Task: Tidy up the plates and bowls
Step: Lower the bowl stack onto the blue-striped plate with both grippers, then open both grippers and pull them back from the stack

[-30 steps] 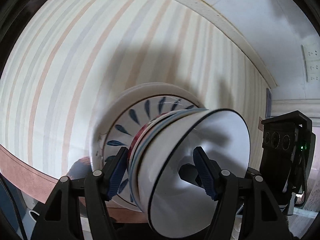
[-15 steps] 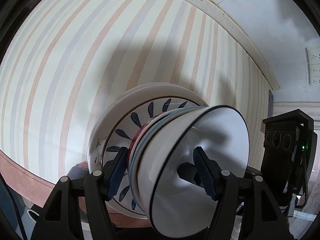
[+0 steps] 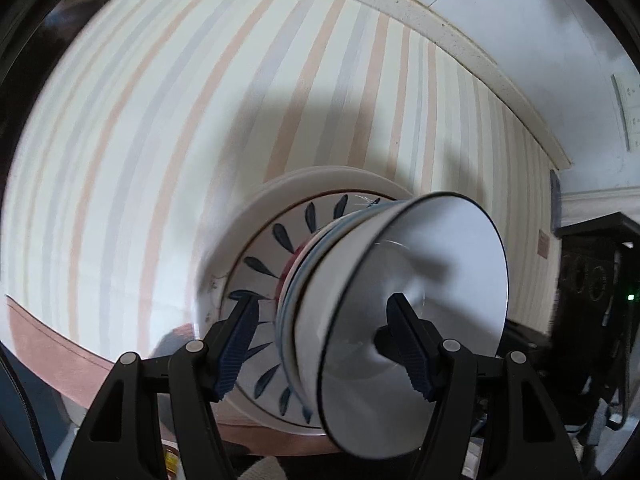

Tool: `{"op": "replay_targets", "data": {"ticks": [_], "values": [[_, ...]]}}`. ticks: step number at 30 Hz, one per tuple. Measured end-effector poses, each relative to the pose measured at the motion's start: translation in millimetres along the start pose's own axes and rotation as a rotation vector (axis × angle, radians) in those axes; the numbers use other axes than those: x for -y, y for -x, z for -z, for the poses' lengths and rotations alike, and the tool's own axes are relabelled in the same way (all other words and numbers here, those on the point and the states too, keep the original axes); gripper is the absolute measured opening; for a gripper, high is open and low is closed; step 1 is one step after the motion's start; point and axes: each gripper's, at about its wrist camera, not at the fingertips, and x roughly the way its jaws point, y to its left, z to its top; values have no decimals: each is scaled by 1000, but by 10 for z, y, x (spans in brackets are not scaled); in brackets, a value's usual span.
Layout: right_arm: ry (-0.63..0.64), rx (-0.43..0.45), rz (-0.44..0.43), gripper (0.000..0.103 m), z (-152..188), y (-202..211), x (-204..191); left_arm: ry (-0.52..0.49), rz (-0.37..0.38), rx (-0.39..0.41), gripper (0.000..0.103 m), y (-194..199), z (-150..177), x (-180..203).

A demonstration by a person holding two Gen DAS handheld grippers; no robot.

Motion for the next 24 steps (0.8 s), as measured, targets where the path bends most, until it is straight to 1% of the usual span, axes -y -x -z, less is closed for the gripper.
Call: {"op": "replay_targets", "data": {"ticks": [2,3,5,6,7,9,14,16,20,22,23,24], "values": [[28,15,45,67,24,55,-60,-36,-41,23,65,73,37,41],[41,29,66,70,42,102,-92,-44,-52,33,65,103,52,45],[64,47,106,74,74,176,-150,-70,-89,67,67,193,91,62],[73,57,118,75,90,211,-176,-75,-110,83,71,236,114,63],[81,71,140,80,118,267,-206,-80,-126,102,79,292,142,64],[93,96,172,88,167,358,-254,-83,-151,133,90,368,190,59],[124,202,277,92,314,658,-377,-102,-194,232,90,595,331,59],[151,268,326,93,396,807,-452,-117,-206,275,90,704,409,79],[162,367,400,96,569,1068,-603,-144,-225,399,90,960,545,137],[159,419,425,97,687,1200,-697,-160,-219,446,90,1091,625,146],[157,446,430,97,749,1267,-741,-174,-204,459,91,1157,664,139],[155,460,437,98,790,1302,-792,-184,-200,462,100,1190,679,144]]}}
